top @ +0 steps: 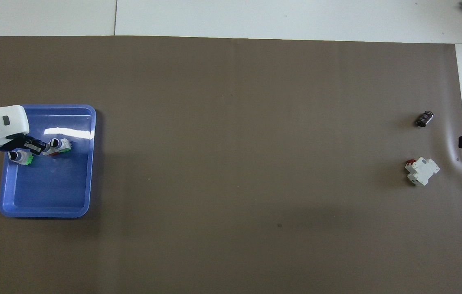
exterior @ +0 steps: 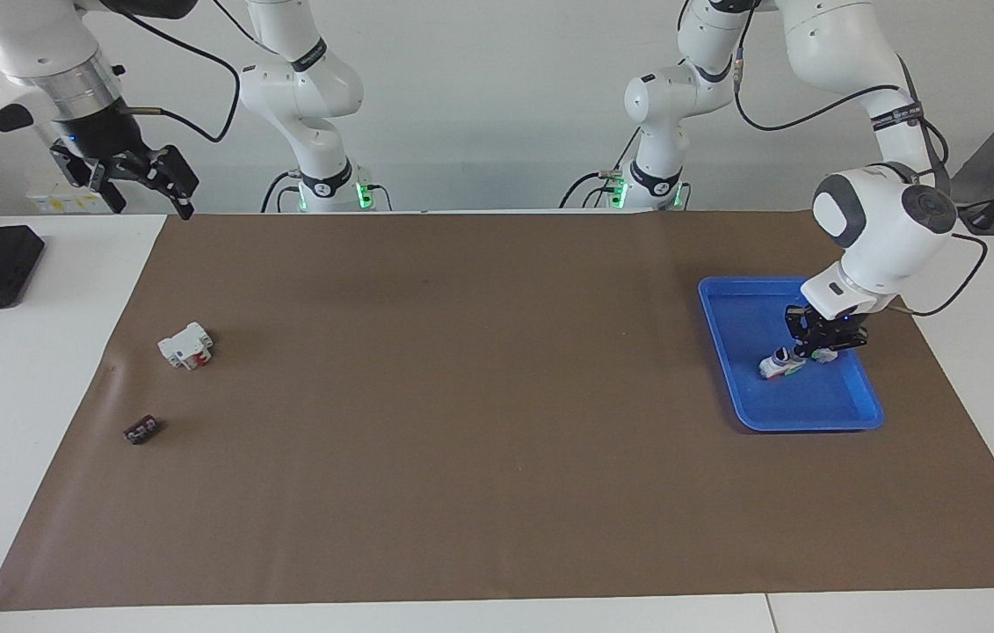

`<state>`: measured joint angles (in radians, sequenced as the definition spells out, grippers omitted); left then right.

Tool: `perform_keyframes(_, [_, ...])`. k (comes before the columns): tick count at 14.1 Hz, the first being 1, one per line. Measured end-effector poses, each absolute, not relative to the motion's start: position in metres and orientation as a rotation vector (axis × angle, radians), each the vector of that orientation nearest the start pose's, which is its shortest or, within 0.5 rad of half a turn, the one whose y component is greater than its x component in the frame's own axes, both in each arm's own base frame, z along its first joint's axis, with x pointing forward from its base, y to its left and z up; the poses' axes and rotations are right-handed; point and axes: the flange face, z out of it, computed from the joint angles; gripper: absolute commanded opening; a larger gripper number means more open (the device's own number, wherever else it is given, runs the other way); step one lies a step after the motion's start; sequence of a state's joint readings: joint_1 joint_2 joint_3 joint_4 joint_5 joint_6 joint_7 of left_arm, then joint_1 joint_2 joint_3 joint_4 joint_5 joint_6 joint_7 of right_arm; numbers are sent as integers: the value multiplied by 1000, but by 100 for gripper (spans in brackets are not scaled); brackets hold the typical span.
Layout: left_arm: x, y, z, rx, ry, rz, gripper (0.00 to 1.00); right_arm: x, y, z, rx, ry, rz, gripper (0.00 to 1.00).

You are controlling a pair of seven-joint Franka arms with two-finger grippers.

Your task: Turn and place switch with both arms

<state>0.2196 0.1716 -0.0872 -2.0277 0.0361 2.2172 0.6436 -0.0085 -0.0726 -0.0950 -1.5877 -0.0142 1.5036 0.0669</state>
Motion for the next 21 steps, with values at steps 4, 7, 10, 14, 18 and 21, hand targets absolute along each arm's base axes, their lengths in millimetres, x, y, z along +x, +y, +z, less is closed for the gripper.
perform_keyframes(4, [580, 73, 366, -3008, 835, -19, 0, 523, -45, 640, -3146, 241, 64, 100])
perform_keyframes(7, [580, 68, 366, -3005, 848, -20, 0, 527, -30, 636, -3151, 222, 48, 100])
perform_keyframes(10, [580, 68, 366, -3004, 850, -20, 0, 528, -26, 631, -3152, 212, 65, 100])
perform_keyframes(14, [580, 68, 366, -3004, 850, -20, 11, 527, -19, 627, -3154, 191, 78, 100])
perform_keyframes(18, [581, 66, 365, -3006, 853, -16, 47, 526, -21, 629, -3154, 196, 73, 100])
perform_keyframes(21, [582, 65, 366, -3004, 856, -22, 64, 526, -21, 629, -3154, 196, 72, 100])
